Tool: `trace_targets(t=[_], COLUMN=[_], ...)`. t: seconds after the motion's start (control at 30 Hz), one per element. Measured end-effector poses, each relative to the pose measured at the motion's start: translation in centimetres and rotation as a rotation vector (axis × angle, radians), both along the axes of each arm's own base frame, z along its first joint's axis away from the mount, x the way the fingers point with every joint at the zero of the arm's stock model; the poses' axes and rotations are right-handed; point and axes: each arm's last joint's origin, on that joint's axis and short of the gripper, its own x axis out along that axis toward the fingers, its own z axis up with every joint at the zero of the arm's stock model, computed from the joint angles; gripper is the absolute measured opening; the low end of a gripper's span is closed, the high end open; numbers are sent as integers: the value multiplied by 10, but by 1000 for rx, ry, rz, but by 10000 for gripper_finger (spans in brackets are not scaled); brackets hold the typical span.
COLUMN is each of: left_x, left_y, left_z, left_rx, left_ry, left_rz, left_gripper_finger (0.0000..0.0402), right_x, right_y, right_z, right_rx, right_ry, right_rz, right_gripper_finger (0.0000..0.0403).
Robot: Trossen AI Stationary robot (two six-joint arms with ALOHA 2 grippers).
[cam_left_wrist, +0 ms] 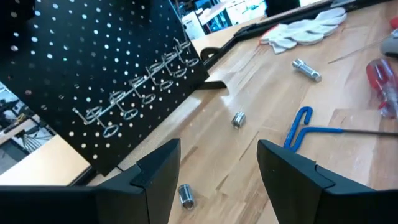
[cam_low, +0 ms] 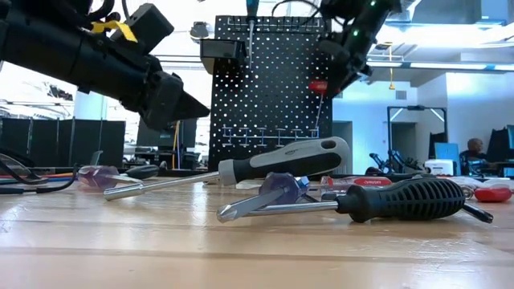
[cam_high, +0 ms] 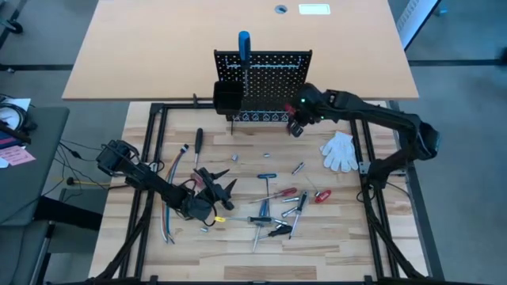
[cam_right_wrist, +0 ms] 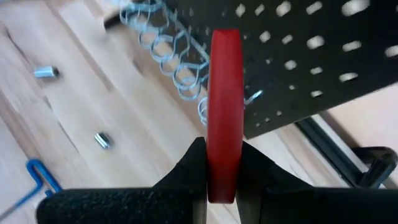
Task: Hang tools onto peg board
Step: Hang the red allen wrench on the black pegboard
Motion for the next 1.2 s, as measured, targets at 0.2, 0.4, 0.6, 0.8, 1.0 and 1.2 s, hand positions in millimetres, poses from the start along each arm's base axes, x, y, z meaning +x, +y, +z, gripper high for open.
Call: trace_targets(t=[0.2, 0.4, 0.6, 0.8, 1.0, 1.2], left_x=[0, 0, 0, 0, -2, -4], left_y=[0, 0, 0, 0, -4, -8], left_z=[0, 0, 0, 0, 0, 0], left_rx=[-2, -7, -12, -11, -10, 0], left_ry=[-2, -7, -12, -11, -8, 2], left_rz=[0, 1, 2, 2, -12, -31], left_gripper_finger=[210, 210, 210, 210, 210, 210], right_x=[10, 21, 27, 16, -11, -34], right_y=[-5, -15, -18, -13, 13, 89], right_z=[-16, -39, -50, -31, 2, -2], right_rx=[23, 55, 46, 21, 20, 47], right_ry=[53, 118, 152, 118, 92, 109], right_rz=[18, 16, 25, 27, 29, 226], right_gripper_finger=[50, 50, 93, 166, 195, 197])
